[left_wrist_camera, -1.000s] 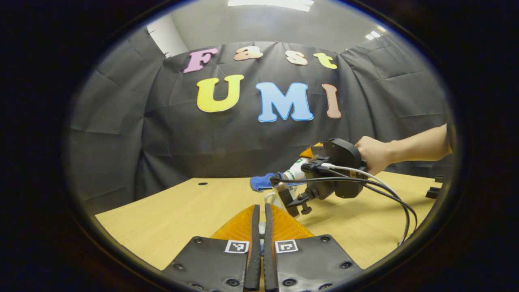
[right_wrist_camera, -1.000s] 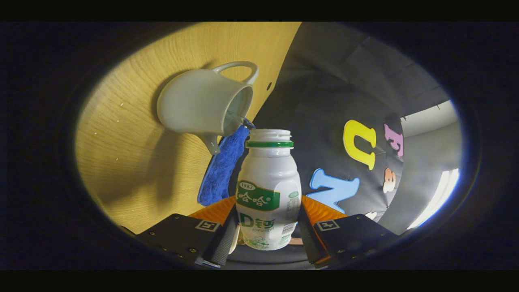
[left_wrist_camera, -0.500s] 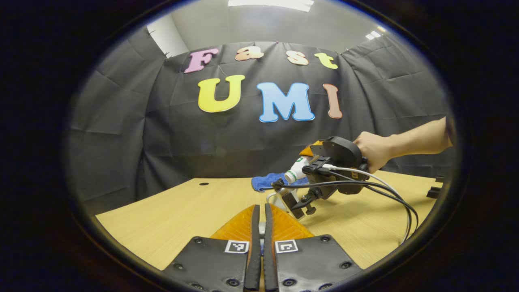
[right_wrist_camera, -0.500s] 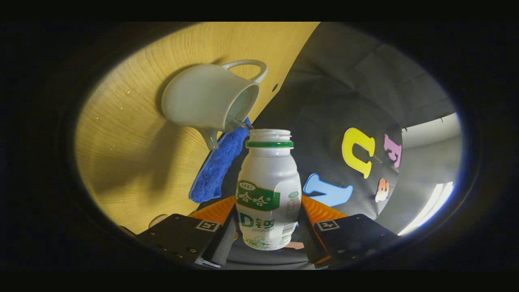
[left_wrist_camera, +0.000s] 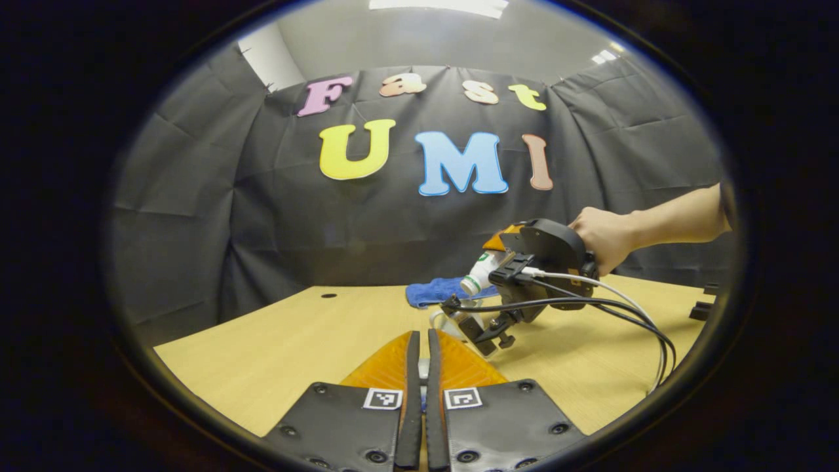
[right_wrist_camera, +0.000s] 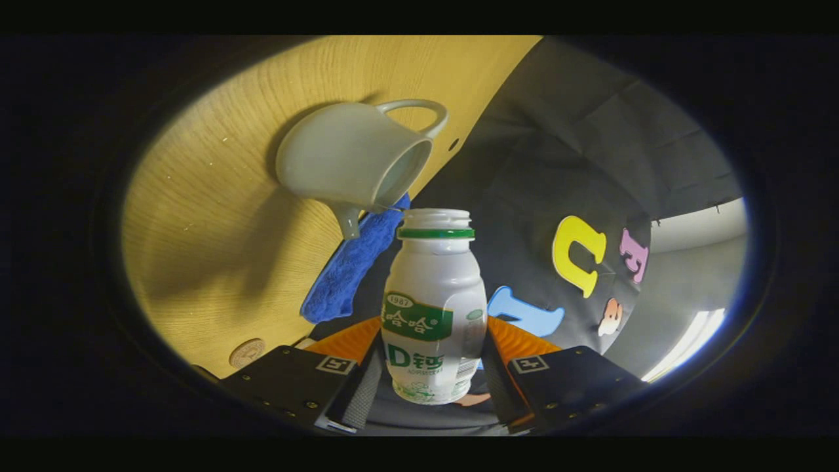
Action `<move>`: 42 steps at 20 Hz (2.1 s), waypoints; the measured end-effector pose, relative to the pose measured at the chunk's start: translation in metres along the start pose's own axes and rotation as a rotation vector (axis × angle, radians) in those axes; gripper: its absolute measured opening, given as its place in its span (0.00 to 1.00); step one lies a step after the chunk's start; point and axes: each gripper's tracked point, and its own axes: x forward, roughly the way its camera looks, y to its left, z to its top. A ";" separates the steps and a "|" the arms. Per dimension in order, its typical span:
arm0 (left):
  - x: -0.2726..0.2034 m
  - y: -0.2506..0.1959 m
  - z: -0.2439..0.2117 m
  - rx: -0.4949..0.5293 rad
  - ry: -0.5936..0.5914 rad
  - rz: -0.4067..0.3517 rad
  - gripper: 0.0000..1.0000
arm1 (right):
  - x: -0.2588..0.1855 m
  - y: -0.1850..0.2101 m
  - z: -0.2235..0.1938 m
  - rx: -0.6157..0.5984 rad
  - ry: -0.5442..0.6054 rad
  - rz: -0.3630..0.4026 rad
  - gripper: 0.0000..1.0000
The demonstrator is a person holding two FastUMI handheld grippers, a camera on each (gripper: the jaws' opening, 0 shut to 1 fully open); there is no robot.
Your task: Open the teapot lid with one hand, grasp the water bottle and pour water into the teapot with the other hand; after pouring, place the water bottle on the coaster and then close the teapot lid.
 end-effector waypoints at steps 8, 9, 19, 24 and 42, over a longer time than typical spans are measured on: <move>-0.002 0.001 0.002 -0.005 -0.004 0.002 0.09 | -0.002 -0.002 0.006 -0.001 -0.009 0.002 0.71; -0.001 0.002 0.003 -0.005 -0.005 0.003 0.09 | -0.002 -0.001 0.007 0.005 -0.010 0.005 0.71; -0.002 0.003 0.002 -0.007 -0.003 0.005 0.13 | -0.003 0.020 0.014 0.139 0.006 0.085 0.71; -0.002 0.007 -0.001 -0.029 0.000 0.008 0.09 | -0.005 0.032 0.018 0.343 0.026 0.141 0.71; 0.060 -0.008 0.026 -0.009 -0.034 -0.036 0.09 | -0.027 0.045 -0.007 1.316 0.047 0.205 0.71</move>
